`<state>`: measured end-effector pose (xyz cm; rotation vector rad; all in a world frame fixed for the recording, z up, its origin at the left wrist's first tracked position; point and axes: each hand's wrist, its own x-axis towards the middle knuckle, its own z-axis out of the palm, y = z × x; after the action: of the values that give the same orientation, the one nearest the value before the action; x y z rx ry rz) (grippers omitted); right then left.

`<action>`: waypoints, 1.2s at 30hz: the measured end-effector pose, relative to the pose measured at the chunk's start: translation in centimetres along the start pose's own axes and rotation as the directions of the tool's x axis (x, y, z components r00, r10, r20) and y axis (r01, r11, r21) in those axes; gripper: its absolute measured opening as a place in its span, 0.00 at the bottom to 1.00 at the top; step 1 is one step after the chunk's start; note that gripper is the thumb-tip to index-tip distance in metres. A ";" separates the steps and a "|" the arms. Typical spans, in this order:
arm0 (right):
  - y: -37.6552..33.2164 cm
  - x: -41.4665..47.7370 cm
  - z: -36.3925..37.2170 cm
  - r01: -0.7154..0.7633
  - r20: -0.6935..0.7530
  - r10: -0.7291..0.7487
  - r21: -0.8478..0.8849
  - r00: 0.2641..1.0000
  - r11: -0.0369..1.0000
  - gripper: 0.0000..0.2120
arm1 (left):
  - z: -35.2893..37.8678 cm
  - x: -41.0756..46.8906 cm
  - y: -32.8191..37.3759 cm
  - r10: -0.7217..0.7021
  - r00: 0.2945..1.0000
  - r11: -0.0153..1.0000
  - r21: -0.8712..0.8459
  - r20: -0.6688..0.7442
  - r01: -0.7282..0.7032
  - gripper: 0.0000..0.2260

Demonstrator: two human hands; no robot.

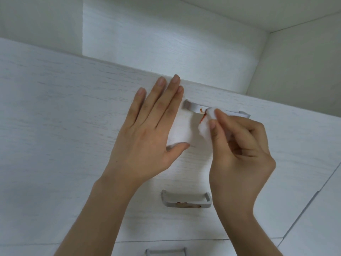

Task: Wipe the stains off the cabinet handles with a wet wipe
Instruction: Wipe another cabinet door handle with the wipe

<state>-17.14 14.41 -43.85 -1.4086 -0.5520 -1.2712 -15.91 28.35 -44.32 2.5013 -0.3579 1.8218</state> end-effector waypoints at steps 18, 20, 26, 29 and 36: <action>-0.6 -0.2 0.4 0.087 -0.028 -0.088 -0.023 0.996 0.996 0.10 | 0.2 -0.3 -0.7 0.016 0.999 0.993 0.114 -0.041 -0.011 0.41; -0.9 0.1 1.0 0.070 0.028 -0.070 -0.014 0.997 0.997 0.10 | 0.3 -0.3 -0.7 0.019 0.998 0.993 0.114 -0.052 -0.013 0.41; -1.5 0.2 1.3 0.062 0.072 -0.059 -0.035 0.996 0.997 0.09 | 0.4 -0.5 -0.8 0.028 0.998 0.993 0.113 -0.055 -0.021 0.40; -1.5 0.8 0.9 -0.001 0.054 0.004 -0.058 0.999 0.998 0.09 | 0.3 -0.5 -0.9 0.027 0.999 0.994 0.105 -0.047 -0.022 0.40; -2.6 1.5 0.6 0.079 0.284 -0.029 -0.164 0.958 0.983 0.09 | 0.3 -0.6 -1.0 0.029 0.998 0.994 0.109 -0.058 -0.022 0.39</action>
<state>-18.73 15.21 -41.37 -1.7468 -0.6877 -1.1923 -15.64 29.37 -44.91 2.5151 -0.2984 1.9726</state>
